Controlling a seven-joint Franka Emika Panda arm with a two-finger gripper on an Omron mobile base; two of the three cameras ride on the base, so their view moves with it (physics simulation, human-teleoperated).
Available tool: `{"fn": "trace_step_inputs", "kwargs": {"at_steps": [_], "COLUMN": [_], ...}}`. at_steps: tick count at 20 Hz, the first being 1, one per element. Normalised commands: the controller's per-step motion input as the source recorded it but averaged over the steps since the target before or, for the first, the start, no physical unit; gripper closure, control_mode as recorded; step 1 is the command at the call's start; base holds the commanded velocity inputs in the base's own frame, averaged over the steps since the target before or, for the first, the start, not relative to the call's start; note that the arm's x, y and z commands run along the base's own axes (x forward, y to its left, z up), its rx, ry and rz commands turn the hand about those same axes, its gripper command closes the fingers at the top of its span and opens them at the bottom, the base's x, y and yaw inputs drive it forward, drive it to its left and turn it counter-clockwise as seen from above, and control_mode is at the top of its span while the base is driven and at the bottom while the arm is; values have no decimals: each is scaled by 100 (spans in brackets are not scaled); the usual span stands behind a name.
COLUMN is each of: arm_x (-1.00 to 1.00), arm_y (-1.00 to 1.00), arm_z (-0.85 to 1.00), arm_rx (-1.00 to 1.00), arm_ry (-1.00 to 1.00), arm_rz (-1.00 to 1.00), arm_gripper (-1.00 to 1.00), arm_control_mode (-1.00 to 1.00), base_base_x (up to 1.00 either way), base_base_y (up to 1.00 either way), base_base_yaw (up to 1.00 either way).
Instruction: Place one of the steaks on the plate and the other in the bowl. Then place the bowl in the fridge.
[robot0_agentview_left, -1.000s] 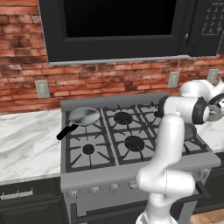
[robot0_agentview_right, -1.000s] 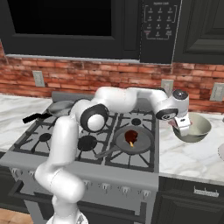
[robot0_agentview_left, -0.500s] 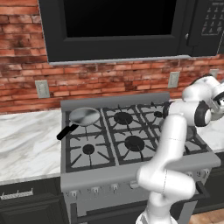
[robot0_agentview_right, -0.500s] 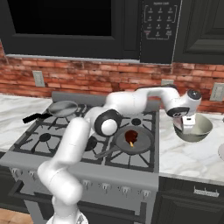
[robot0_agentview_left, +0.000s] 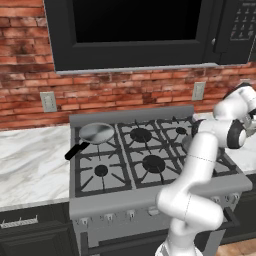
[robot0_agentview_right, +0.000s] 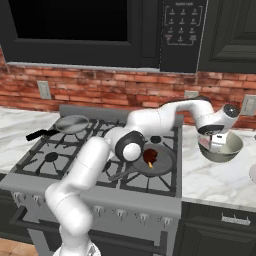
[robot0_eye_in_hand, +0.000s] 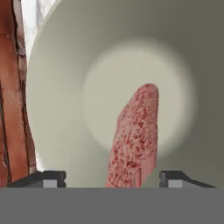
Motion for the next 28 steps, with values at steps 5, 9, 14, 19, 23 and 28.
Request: {"fn": "trace_step_inputs", "kwargs": {"at_steps": [5, 9, 14, 19, 23, 28], "arm_x": [-3, -60, -92, -89, -90, -90], "arm_y": [0, 0, 1, 39, 79, 90], "arm_z": [-1, 11, 28, 54, 44, 31], "arm_rx": [5, 3, 4, 0, -4, -19], "arm_ry": [-15, -22, -20, -17, -1, 1], "arm_rz": [-12, -1, 0, 0, 5, 16], "arm_gripper": [-100, -100, -100, -100, -100, -100], "arm_control_mode": [-100, -100, -100, -100, -100, -100], "base_base_x": [0, 0, 0, 0, 0, 0], "base_base_y": [0, 0, 0, 0, 0, 0], "base_base_yaw": [0, 0, 0, 0, 0, 0]}}
